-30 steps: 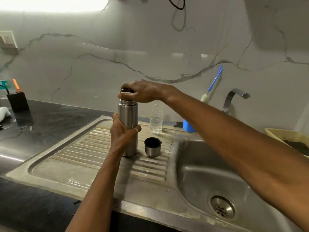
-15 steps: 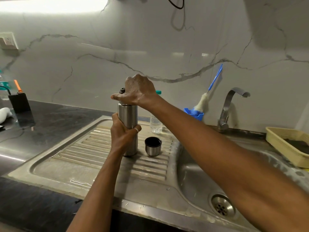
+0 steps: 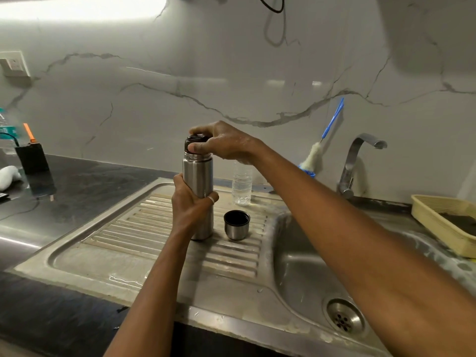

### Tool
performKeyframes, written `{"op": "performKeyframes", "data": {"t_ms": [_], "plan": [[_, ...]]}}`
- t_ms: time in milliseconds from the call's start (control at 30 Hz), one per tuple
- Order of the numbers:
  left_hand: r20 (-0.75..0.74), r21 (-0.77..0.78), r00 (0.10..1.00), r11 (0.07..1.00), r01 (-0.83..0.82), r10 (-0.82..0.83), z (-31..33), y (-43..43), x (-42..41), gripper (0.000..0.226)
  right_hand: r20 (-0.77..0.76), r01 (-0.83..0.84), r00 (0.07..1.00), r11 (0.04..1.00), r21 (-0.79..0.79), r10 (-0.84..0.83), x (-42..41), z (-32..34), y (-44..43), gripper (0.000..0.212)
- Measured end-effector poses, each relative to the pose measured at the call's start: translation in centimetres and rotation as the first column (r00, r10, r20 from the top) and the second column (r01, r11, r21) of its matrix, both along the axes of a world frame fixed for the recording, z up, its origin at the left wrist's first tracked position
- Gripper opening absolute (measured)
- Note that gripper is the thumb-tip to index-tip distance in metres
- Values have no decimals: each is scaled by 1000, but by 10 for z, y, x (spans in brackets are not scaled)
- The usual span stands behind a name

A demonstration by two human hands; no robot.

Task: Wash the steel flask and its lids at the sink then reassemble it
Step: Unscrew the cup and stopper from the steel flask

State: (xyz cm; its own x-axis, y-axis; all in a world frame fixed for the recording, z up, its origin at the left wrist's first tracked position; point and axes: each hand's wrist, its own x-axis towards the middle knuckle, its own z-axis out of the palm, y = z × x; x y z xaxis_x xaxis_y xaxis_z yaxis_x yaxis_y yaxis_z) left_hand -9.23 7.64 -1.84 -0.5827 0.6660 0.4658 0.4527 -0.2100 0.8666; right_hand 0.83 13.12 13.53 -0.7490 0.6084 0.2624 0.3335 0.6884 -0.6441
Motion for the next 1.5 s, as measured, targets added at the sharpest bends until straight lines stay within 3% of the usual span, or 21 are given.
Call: {"op": "performKeyframes", "data": {"t_ms": [133,233,367,433,567,667,800,867,967,1033,1167,1300,1400,1500], "plan": [[-6,4,1000,1000,6,-6,-1,1,-1,72,-38,-8,999,998,-61,5,6,-7,-2,63],[-8,4,1000,1000,1,-1,0,1,1,72,-44,121,992,989,83,-118,-5,-13,-4,65],[-5,0,1000,1000,-6,6,1,1,2,70,-168,358,933,864,354,-318,-27,-22,-5,65],[-5,-6,1000,1000,-9,9,1,2,2,73,-195,390,920,836,385,-339,-31,-23,-7,60],[-7,-8,1000,1000,-9,9,0,3,2,74,-245,298,938,930,214,-244,-23,-21,-8,54],[-10,-6,1000,1000,-14,14,-2,3,0,72,-250,106,962,994,-26,-109,-11,-17,-4,60],[-9,-8,1000,1000,-9,9,-3,4,-2,70,-293,-123,955,949,-290,34,-3,-14,4,60],[-9,-6,1000,1000,-11,11,-2,4,-2,70,-252,-65,968,965,-252,-1,-7,-14,1,61],[-7,-1,1000,1000,-6,6,-1,3,0,73,-126,225,968,972,70,-216,-20,-20,-3,76],[-11,-4,1000,1000,-9,9,-2,3,1,73,-174,336,936,924,183,-306,-26,-25,-4,74],[-19,-5,1000,1000,-16,16,-1,2,1,73,-253,313,924,947,74,-286,-26,-26,-3,62],[-18,-11,1000,1000,-16,16,-1,4,0,74,-301,129,939,981,-148,-169,-18,-25,-3,52],[-16,-9,1000,1000,-19,18,-1,3,-1,76,-238,126,959,983,-136,-155,-20,-27,-3,59],[-20,1,1000,1000,-21,21,-1,2,1,78,-221,250,943,968,-25,-249,-25,-31,-2,75]]}}
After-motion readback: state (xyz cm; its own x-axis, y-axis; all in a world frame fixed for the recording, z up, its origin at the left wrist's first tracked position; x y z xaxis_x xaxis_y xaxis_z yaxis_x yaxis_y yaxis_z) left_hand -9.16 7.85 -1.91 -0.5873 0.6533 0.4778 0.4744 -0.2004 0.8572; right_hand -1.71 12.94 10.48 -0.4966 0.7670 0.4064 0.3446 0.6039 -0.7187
